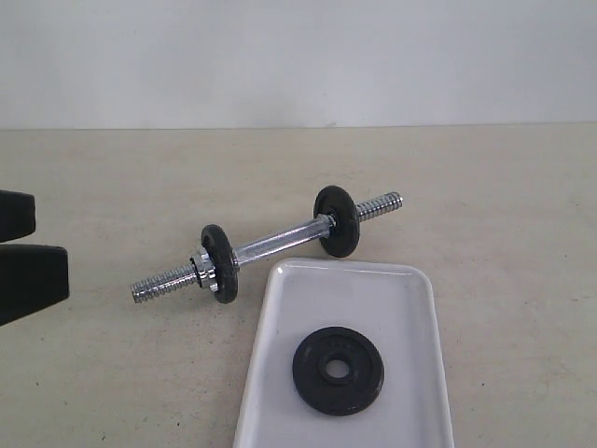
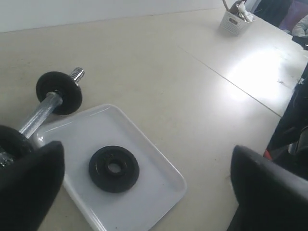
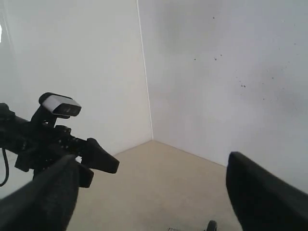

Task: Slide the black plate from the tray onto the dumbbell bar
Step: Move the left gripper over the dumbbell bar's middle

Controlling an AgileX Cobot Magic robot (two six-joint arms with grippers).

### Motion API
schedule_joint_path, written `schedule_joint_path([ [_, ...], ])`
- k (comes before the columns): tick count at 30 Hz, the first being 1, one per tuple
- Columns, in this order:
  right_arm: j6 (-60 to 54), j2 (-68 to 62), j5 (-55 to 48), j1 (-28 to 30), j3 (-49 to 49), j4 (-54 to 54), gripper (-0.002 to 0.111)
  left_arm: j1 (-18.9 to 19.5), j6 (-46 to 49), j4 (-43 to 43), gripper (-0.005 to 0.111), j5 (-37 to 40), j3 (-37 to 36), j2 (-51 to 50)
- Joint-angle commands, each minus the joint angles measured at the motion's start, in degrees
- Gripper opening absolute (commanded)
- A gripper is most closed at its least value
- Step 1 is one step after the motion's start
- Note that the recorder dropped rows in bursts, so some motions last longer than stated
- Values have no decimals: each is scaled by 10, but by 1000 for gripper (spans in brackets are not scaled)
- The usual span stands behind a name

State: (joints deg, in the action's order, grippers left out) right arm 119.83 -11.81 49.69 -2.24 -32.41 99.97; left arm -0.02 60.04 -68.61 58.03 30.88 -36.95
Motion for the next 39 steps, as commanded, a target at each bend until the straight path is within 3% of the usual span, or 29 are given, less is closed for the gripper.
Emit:
schedule_joint_path([
  [1, 0, -4, 2, 4, -3, 0, 86, -5, -50, 31, 101, -24, -2, -2],
  [4, 0, -4, 2, 4, -3, 0, 105, -5, -65, 41, 109, -41, -6, -2],
  [12, 0, -4, 10, 4, -3, 0, 105, -5, -66, 43, 110, -53, -6, -2],
  [18, 0, -4, 11, 4, -3, 0, 105, -5, 16, 72, 110, -57, -6, -19],
  [26, 0, -4, 13, 4, -3, 0, 105, -6, 60, 63, 110, -62, 26, -131],
  [30, 0, -4, 13, 4, -3, 0, 105, -7, 136, -6, 110, -34, 61, -190],
  [33, 0, -4, 13, 4, -3, 0, 105, -29, 199, -25, 110, -43, 95, -219],
  [39, 0, -4, 13, 4, -3, 0, 105, -108, 208, 30, 109, -131, 163, -281],
])
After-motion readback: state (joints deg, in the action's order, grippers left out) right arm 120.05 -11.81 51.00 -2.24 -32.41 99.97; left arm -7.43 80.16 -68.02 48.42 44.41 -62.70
